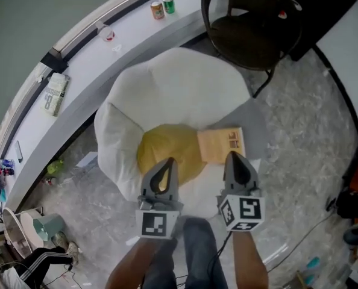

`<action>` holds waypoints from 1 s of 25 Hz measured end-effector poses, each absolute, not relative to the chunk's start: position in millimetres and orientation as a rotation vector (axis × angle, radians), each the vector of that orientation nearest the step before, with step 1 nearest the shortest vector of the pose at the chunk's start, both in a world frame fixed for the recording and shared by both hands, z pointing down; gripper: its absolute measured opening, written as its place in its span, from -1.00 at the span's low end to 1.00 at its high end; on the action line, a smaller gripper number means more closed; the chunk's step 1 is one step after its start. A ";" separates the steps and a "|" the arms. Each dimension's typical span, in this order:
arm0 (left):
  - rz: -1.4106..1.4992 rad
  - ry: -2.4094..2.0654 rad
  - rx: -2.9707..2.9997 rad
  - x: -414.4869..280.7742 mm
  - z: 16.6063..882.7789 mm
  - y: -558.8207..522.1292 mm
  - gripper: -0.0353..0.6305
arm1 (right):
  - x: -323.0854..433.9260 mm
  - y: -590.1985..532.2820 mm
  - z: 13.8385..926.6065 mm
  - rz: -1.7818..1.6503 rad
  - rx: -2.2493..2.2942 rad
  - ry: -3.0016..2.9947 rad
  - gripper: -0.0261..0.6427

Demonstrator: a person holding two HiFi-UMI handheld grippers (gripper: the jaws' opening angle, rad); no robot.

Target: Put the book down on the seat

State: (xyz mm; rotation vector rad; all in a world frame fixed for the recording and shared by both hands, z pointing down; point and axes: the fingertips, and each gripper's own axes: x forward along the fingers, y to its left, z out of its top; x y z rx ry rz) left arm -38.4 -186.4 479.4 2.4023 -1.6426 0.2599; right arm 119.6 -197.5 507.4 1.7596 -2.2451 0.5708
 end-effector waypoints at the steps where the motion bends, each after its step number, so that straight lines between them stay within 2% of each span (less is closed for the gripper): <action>1: 0.263 -1.647 2.399 -44.4 465.7 -183.8 -0.88 | 111.5 -195.3 488.5 0.539 1.752 -2.262 -0.91; 16: 0.133 -1.733 2.496 -127.0 219.9 -121.5 -0.88 | 15.9 -127.5 192.6 0.153 1.822 -2.443 -0.91; 25: 0.061 -1.776 2.596 -179.6 123.6 -78.4 -0.88 | -28.9 -64.9 91.1 -0.016 1.889 -2.464 -0.91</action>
